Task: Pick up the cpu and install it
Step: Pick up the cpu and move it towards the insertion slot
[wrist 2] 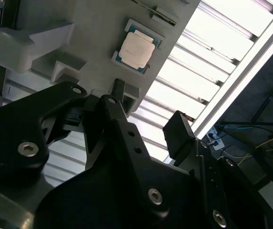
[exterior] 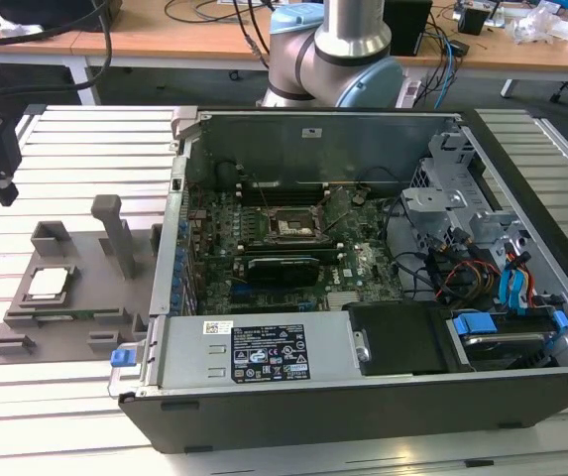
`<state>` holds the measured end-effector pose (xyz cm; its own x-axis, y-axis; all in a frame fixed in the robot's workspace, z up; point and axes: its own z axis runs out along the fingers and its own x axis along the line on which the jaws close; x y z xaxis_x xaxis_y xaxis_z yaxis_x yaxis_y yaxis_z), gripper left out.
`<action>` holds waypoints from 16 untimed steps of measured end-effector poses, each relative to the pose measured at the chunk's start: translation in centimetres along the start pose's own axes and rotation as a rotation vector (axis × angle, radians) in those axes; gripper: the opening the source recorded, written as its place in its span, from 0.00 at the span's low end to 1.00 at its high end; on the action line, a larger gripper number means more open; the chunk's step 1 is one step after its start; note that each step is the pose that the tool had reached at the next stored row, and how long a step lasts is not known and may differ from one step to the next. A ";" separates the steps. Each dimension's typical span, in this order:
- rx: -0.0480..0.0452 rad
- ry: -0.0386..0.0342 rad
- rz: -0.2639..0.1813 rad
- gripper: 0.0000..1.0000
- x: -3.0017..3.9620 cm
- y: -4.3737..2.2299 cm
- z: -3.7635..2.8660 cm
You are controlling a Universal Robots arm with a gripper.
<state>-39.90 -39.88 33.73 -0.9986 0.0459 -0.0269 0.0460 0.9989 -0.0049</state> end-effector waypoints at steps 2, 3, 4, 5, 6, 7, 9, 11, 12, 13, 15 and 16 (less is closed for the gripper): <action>0.0000 0.0000 0.000 0.60 0.01 0.00 0.24; 0.0000 0.0000 0.000 0.60 0.01 0.00 0.31; 0.0000 -0.0001 0.000 0.60 0.01 0.00 0.46; -0.0001 0.0000 0.000 0.60 0.02 0.00 0.56; -0.0001 0.0000 0.000 0.60 0.02 0.00 0.65; -0.0001 0.0000 0.000 0.60 0.02 0.00 0.71; -0.0001 -0.0001 0.000 0.60 0.02 0.00 0.89; -0.0001 -0.0002 0.000 0.60 0.03 0.01 1.19; -0.0001 0.0000 0.000 0.60 0.04 0.01 1.30; -0.0001 0.0000 0.000 0.60 0.04 0.01 1.39; 0.0000 0.0001 0.000 0.60 0.05 0.01 1.78; -0.0001 0.0005 0.000 0.60 0.05 0.01 1.99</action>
<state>-39.90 -39.88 31.74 -0.9986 0.0459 -0.0265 0.0460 0.9989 -0.0048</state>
